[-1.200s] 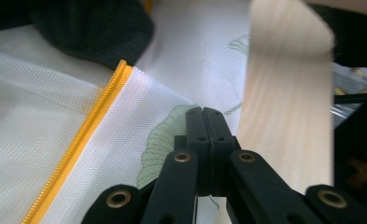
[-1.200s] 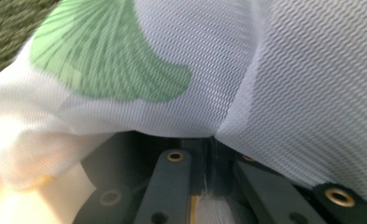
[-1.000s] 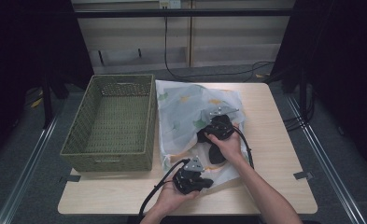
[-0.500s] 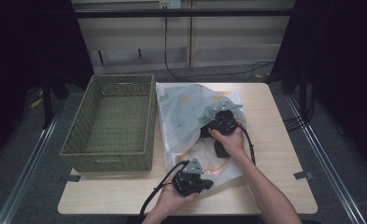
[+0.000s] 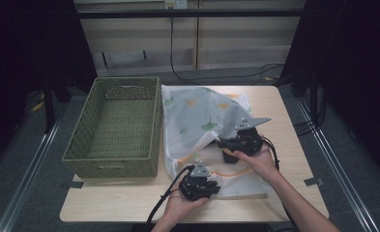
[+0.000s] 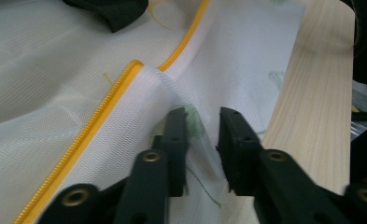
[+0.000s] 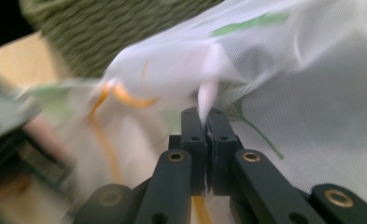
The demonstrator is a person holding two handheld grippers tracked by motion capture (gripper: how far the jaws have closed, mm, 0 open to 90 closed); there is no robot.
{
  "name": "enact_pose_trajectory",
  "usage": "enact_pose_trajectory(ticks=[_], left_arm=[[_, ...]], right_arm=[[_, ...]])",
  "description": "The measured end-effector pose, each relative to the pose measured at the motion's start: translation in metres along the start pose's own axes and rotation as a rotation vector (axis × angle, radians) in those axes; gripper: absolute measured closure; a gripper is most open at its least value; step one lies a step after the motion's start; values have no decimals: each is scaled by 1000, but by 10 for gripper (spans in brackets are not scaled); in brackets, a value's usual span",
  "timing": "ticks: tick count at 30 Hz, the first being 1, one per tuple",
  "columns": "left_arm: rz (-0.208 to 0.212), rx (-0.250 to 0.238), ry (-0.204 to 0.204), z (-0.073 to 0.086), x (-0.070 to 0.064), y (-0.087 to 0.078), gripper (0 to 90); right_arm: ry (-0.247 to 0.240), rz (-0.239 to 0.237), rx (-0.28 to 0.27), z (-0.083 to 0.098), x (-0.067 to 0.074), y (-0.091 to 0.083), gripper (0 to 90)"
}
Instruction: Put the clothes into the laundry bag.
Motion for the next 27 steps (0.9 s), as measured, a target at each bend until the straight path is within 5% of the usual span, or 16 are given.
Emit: enact_pose_trajectory(ticks=[4, 7, 11, 14, 16, 18, 20, 23, 27], left_arm=[[9, -29, -15, -1, -8, -14, 639], [-21, -60, 43, -5, -18, -35, 657], [-60, -77, 29, -6, -2, -49, 681], [-101, -50, -25, 6, 22, -47, 698], [-168, -6, -58, 15, 34, -43, 705], [-177, 7, -90, 23, 42, -41, 708], [-248, 33, -103, 30, 47, -42, 707], [-252, 20, -134, 34, 49, -46, 693], [-264, 28, -111, 35, 50, -47, 705]], right_arm=[[-36, -10, 60, 20, 10, -5, 882], [-10, -7, 115, 38, 2, 1, 881], [22, 35, 215, 59, -13, 19, 880], [33, 12, 223, 61, -15, 23, 860], [41, -1, 226, 61, -13, 23, 836], [44, -9, 232, 61, -11, 25, 780], [43, -22, 216, 59, -8, 23, 723], [45, -28, 164, 54, -5, 11, 693], [60, 12, 102, 55, -9, -10, 749]])
Point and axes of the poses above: each handheld gripper's, and its own axes: y roughly forward along the jaws, z roughly out of its underside, x roughly to its left, the point moved 3 cm from there along y, roughly forward along the jaws, and after that the axes turned 9 degrees about x, right-handed, at the moved point
